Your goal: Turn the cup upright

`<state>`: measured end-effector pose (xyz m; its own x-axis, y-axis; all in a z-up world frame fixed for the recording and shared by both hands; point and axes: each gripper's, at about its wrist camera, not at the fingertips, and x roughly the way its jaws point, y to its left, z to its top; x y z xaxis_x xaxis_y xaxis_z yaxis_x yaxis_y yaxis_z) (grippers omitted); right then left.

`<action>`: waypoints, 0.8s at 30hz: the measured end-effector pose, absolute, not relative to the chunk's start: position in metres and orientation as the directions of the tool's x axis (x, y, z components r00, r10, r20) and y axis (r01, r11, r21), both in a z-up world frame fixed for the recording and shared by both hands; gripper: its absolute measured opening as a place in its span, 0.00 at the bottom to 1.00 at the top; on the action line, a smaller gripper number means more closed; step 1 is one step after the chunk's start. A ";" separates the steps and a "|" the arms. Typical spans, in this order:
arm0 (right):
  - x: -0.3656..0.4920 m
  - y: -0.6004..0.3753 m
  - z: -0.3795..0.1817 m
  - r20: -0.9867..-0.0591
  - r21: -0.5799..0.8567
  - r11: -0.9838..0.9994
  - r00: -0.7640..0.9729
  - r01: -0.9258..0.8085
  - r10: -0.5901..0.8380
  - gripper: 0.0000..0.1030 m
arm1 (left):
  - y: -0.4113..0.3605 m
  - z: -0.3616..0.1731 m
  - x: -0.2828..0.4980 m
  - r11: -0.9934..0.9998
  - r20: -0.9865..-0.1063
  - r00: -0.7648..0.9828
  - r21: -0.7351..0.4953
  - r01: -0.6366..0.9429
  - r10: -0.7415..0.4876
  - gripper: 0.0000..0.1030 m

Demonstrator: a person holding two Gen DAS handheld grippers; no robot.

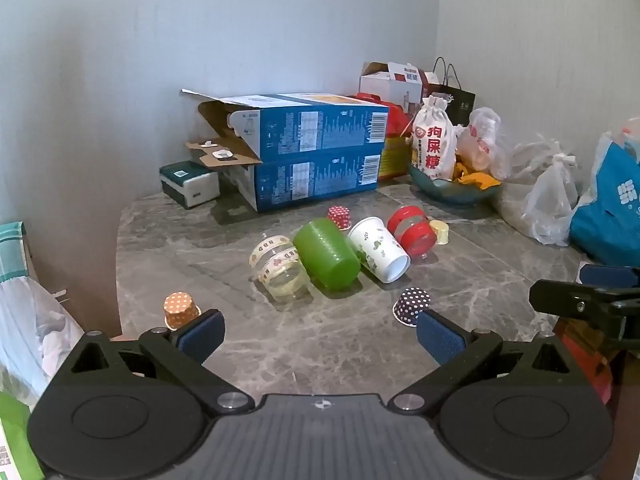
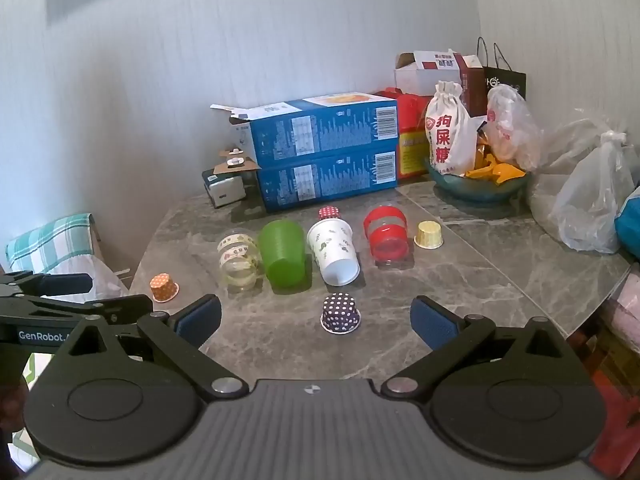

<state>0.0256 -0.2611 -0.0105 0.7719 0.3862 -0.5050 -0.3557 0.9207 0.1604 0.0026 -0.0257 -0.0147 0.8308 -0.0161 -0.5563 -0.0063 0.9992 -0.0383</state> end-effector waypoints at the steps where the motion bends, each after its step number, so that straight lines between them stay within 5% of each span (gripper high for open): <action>1: 0.026 -0.263 -0.010 -0.503 0.163 0.920 0.772 -0.356 0.388 0.99 | -0.024 -0.014 0.004 0.999 -0.558 0.830 -0.041 -0.002 -0.021 1.00; 24: 0.049 -0.275 -0.018 -0.516 0.187 0.919 0.762 -0.346 0.392 0.99 | -0.033 -0.012 0.027 0.999 -0.572 0.820 -0.048 -0.003 -0.025 1.00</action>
